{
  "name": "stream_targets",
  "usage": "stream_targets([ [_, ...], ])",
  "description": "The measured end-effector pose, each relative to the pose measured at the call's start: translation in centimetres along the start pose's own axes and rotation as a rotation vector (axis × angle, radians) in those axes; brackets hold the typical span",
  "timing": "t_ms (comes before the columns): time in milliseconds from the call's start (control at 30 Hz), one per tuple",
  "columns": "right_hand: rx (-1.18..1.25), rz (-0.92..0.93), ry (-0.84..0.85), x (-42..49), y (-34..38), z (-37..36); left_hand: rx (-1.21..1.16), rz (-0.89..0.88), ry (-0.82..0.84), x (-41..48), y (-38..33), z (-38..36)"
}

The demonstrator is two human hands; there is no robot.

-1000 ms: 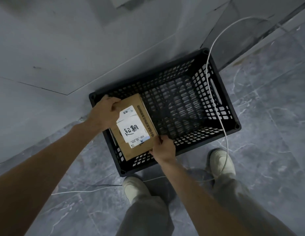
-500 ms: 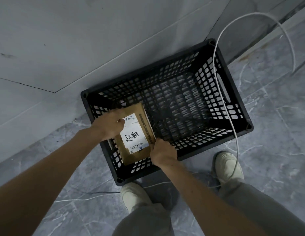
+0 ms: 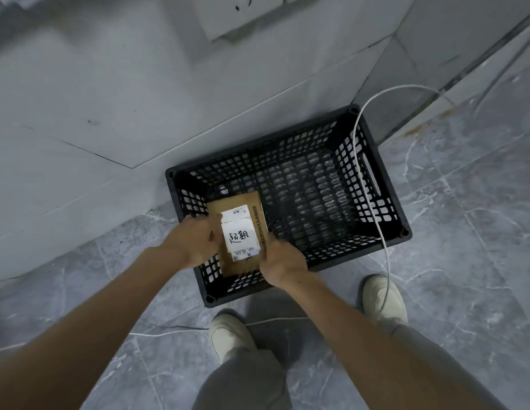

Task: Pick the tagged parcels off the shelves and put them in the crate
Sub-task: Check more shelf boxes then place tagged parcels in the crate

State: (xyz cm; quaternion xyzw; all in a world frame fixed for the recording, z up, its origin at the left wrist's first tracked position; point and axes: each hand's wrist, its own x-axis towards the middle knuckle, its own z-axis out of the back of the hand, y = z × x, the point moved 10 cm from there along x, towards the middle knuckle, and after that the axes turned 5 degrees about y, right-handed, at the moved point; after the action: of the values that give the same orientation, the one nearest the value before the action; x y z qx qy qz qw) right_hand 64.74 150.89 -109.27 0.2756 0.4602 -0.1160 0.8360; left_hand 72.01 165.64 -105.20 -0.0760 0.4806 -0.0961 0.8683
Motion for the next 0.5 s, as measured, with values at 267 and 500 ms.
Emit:
stream_targets([
  [267,-0.317,0.254,-0.242,-10.1,5.5,11.9,0.054,0.022,-0.487,-11.9,-4.6,10.2],
  [500,-0.487,0.540,-0.495,-22.1,13.7,23.3,0.019,0.155,-0.834,-25.4,-8.4,18.4],
])
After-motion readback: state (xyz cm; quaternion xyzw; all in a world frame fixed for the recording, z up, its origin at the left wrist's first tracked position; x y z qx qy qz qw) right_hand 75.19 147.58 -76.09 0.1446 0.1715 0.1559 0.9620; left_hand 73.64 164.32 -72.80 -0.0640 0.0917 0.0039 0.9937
